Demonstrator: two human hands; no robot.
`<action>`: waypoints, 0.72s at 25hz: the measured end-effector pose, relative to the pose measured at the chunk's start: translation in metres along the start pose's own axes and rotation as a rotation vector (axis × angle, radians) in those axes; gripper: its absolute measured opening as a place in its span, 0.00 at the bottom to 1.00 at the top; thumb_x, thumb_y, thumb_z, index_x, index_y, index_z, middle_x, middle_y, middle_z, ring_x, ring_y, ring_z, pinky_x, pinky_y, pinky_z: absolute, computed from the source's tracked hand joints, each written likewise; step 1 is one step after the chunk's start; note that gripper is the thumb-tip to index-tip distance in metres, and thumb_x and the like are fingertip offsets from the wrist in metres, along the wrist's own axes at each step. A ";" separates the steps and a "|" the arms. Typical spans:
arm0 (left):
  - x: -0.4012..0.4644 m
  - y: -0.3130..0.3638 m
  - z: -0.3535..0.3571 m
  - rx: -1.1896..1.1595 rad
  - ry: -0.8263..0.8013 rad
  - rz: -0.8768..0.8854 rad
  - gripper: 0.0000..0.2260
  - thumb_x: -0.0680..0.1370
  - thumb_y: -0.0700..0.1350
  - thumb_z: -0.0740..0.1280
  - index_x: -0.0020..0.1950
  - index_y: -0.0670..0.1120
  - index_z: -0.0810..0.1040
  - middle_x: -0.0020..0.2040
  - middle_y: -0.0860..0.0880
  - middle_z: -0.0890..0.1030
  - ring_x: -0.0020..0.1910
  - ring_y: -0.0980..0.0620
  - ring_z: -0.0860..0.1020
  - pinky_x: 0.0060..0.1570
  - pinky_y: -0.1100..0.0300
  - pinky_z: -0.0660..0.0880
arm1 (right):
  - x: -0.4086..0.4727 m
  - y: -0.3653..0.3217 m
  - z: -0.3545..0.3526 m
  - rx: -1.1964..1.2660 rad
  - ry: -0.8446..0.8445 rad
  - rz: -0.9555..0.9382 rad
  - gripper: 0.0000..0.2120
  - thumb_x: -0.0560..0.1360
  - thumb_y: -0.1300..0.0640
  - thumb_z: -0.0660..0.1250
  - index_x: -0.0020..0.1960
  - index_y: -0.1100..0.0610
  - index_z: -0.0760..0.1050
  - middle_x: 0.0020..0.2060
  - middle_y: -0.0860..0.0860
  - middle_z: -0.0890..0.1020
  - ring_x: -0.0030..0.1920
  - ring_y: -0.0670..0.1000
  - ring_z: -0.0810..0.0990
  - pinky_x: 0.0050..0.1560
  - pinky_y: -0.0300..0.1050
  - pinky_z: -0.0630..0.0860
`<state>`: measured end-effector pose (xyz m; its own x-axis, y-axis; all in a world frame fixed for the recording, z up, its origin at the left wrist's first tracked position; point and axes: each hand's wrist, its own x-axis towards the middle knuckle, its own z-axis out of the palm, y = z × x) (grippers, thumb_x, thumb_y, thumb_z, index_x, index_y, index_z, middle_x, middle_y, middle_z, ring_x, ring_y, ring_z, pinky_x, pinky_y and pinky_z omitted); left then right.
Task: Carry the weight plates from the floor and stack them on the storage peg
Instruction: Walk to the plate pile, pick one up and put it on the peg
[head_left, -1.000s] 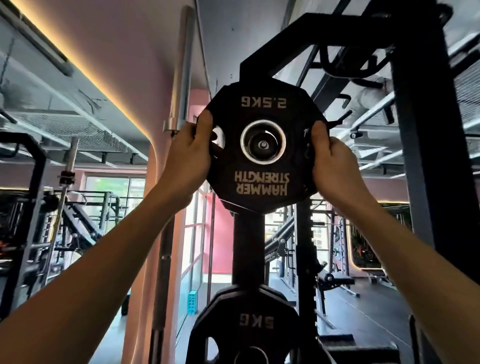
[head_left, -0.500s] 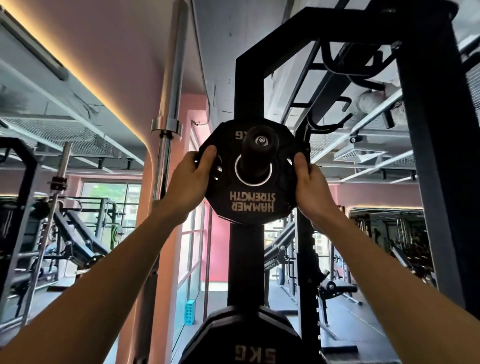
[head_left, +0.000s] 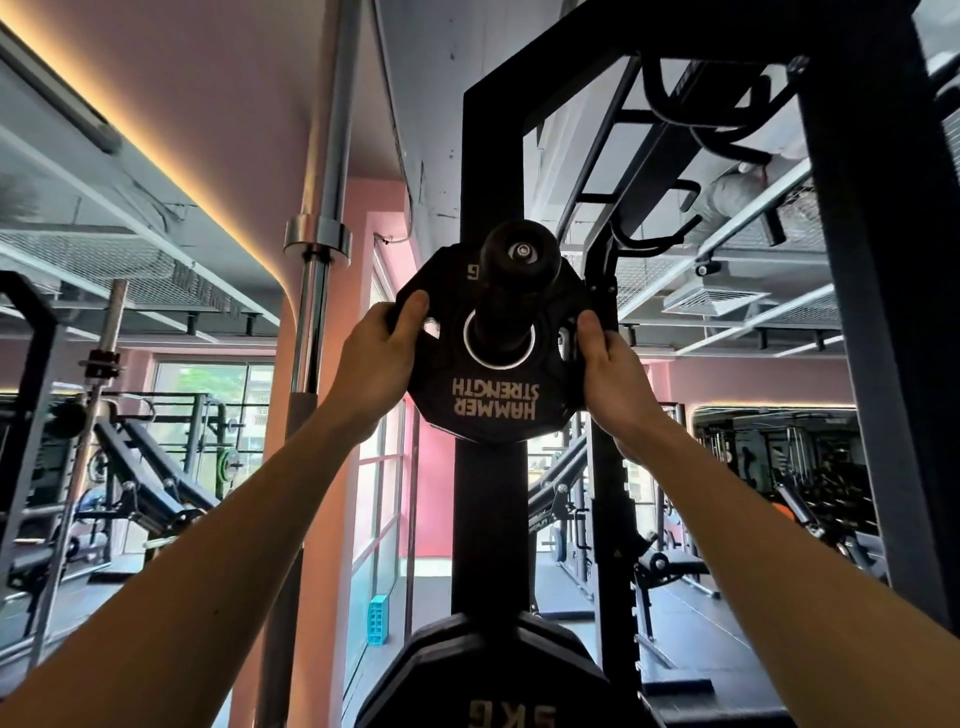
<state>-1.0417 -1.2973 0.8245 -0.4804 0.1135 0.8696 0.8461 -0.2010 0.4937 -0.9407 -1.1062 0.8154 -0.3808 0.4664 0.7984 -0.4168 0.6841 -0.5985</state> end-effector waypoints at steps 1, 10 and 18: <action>-0.002 0.000 0.001 0.001 0.003 -0.005 0.19 0.82 0.58 0.56 0.61 0.45 0.73 0.44 0.53 0.80 0.43 0.58 0.79 0.39 0.65 0.72 | -0.002 -0.001 0.000 0.000 -0.006 0.007 0.44 0.65 0.22 0.48 0.59 0.55 0.76 0.50 0.53 0.84 0.52 0.53 0.83 0.59 0.58 0.77; -0.077 -0.003 -0.022 0.160 -0.044 -0.093 0.17 0.81 0.55 0.62 0.63 0.45 0.72 0.43 0.46 0.82 0.36 0.50 0.83 0.36 0.57 0.78 | -0.083 -0.007 -0.022 -0.084 -0.067 0.098 0.26 0.80 0.38 0.55 0.55 0.62 0.73 0.42 0.61 0.83 0.34 0.54 0.84 0.42 0.52 0.83; -0.227 0.022 -0.049 0.103 -0.153 -0.229 0.12 0.73 0.63 0.62 0.49 0.58 0.76 0.47 0.57 0.82 0.51 0.55 0.81 0.55 0.48 0.77 | -0.230 -0.004 -0.054 -0.073 -0.099 0.151 0.18 0.77 0.37 0.62 0.45 0.52 0.75 0.38 0.49 0.82 0.40 0.50 0.82 0.52 0.60 0.79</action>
<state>-0.9247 -1.3750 0.6380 -0.6274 0.2917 0.7220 0.7427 -0.0546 0.6674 -0.8070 -1.1862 0.6380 -0.5156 0.5117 0.6872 -0.2892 0.6511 -0.7018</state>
